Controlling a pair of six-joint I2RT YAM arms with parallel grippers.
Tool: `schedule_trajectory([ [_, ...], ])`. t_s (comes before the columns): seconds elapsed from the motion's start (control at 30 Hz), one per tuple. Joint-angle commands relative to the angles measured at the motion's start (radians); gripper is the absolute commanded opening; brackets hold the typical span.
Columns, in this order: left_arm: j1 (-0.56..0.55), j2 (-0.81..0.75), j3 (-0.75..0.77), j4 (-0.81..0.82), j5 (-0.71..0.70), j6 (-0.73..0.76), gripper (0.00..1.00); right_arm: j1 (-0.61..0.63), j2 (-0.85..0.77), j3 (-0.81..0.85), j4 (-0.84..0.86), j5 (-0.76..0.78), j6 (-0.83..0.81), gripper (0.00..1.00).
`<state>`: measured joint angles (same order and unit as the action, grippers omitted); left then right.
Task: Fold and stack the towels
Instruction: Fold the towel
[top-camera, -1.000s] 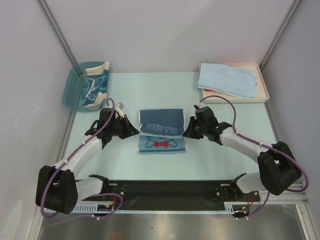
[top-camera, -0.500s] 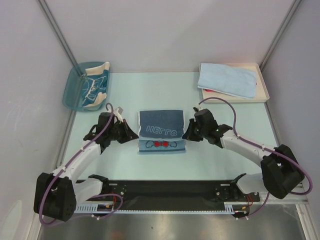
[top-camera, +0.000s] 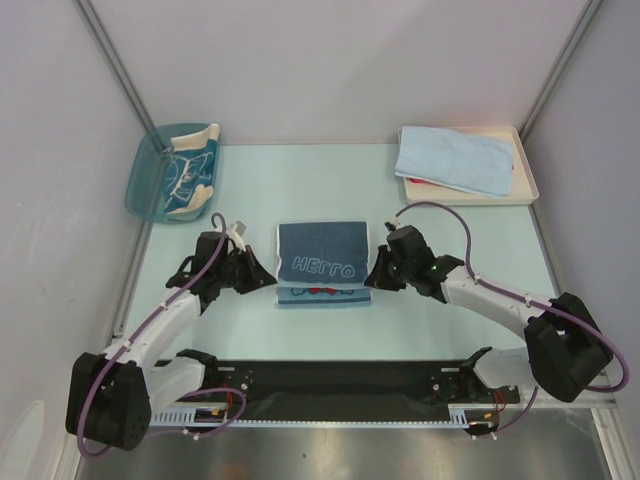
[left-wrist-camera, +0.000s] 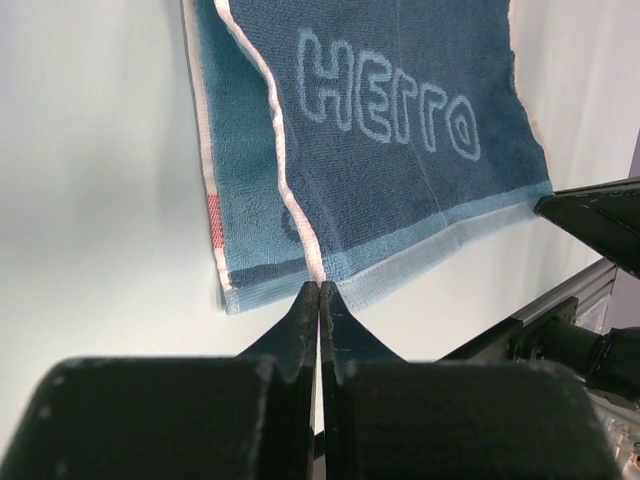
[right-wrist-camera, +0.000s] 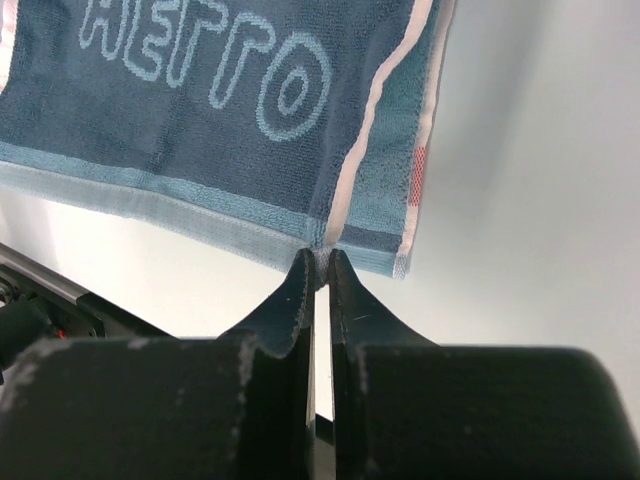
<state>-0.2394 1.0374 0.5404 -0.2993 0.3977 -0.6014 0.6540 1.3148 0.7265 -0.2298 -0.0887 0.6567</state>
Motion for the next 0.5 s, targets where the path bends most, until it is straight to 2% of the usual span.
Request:
schedule_trajectory([
  [0.0, 0.000, -0.030, -0.016, 0.017, 0.021, 0.009, 0.00, 0.013, -0.037, -0.018, 0.012, 0.021, 0.021, 0.00],
  [0.47, 0.000, 0.012, -0.114, 0.104, 0.030, -0.012, 0.00, 0.047, 0.001, -0.101, 0.096, 0.017, 0.055, 0.00],
])
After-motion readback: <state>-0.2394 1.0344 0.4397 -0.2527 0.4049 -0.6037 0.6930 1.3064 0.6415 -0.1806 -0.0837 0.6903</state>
